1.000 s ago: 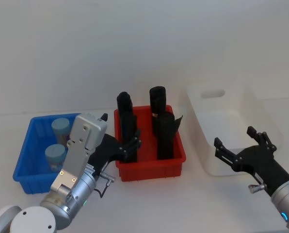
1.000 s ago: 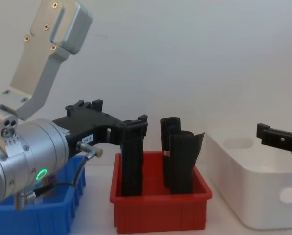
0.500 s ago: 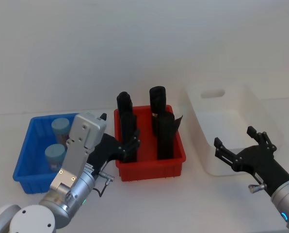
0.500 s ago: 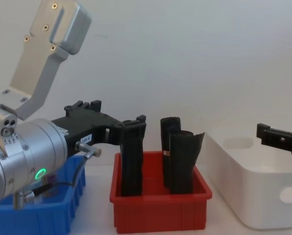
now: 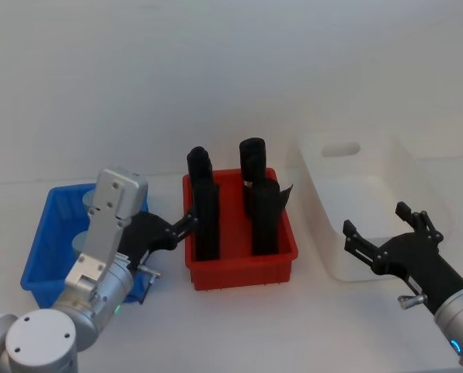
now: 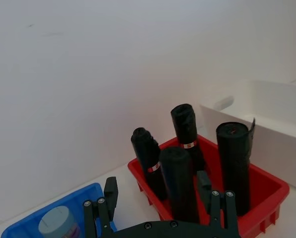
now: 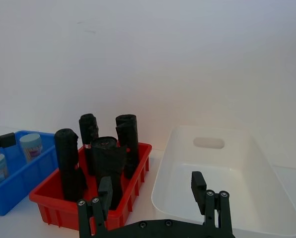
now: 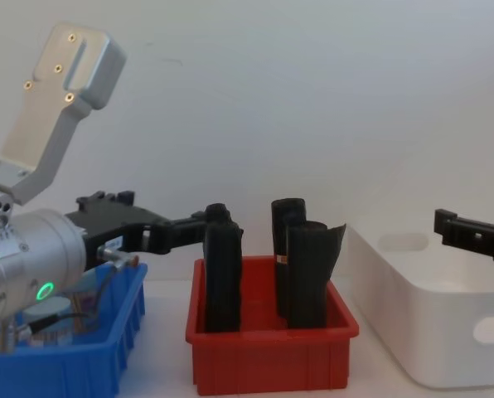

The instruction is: Pick the cotton swabs from the blue box and place them into the white box.

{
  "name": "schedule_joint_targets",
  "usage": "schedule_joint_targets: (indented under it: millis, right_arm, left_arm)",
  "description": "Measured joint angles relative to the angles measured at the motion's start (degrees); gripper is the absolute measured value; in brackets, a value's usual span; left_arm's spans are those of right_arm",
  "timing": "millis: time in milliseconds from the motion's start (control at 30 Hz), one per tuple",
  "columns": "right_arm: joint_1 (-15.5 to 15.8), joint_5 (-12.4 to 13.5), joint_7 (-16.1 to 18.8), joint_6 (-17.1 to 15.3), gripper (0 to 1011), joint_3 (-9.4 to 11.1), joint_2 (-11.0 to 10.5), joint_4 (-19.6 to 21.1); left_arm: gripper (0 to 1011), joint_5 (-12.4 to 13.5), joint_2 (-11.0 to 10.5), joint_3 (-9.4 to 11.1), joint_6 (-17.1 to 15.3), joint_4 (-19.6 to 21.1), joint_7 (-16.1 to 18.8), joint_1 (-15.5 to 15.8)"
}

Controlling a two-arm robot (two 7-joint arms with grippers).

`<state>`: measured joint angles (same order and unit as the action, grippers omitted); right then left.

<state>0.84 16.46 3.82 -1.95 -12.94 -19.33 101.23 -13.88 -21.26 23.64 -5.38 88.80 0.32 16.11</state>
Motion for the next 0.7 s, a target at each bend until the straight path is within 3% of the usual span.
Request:
schedule_joint_targets:
  millis: [700]
  right_arm:
    - [0.00,0.00,0.00,0.00,1002,0.00,0.00,0.00]
  left_arm:
    - [1004,-3.48,0.19,-4.44,-4.86,-11.55,-0.43,5.00]
